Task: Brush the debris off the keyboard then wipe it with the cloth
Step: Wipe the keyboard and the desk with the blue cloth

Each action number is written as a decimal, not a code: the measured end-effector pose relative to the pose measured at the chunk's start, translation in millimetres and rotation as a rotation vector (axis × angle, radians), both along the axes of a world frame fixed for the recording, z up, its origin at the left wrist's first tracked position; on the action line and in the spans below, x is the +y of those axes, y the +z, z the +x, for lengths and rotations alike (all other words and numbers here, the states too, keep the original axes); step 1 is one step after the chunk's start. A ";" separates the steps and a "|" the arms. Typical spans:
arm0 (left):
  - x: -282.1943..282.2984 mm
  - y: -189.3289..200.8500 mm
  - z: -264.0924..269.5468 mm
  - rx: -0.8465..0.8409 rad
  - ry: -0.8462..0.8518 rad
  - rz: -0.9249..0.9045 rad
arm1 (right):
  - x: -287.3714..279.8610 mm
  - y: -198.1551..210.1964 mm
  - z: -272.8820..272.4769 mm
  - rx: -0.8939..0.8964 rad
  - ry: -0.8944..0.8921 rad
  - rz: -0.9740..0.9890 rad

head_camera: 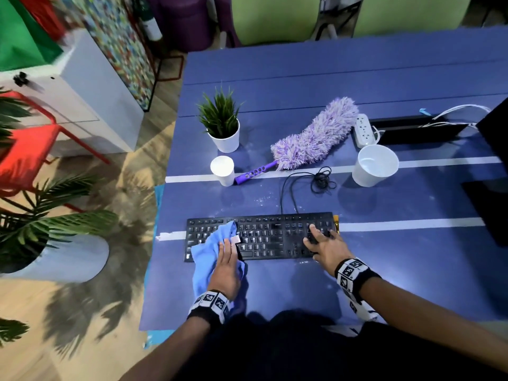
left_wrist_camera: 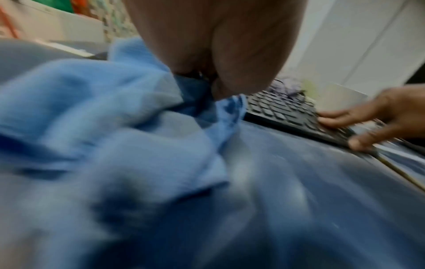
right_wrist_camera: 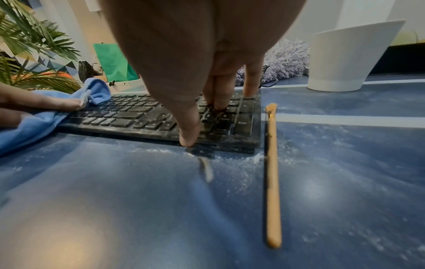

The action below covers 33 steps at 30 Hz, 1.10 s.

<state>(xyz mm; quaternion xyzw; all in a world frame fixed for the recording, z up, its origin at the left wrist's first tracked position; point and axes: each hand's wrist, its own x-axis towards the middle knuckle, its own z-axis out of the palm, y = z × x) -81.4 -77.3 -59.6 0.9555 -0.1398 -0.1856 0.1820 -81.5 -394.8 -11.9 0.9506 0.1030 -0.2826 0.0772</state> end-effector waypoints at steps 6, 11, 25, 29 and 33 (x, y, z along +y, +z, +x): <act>89.6 -0.7 19.2 -0.071 0.110 0.124 | 2.1 7.2 5.8 0.025 0.032 -0.016; 10.5 15.3 15.0 -0.085 0.070 0.047 | 5.0 14.2 6.6 0.031 0.069 -0.038; 47.1 3.2 37.9 -0.026 -0.225 0.019 | 2.8 22.1 5.7 0.047 0.087 -0.007; -23.8 10.4 27.3 0.052 -0.298 -0.114 | 4.6 24.1 7.9 0.035 0.069 -0.006; -77.7 28.2 25.0 0.171 -0.442 -0.156 | 6.4 22.9 7.4 0.042 0.085 -0.022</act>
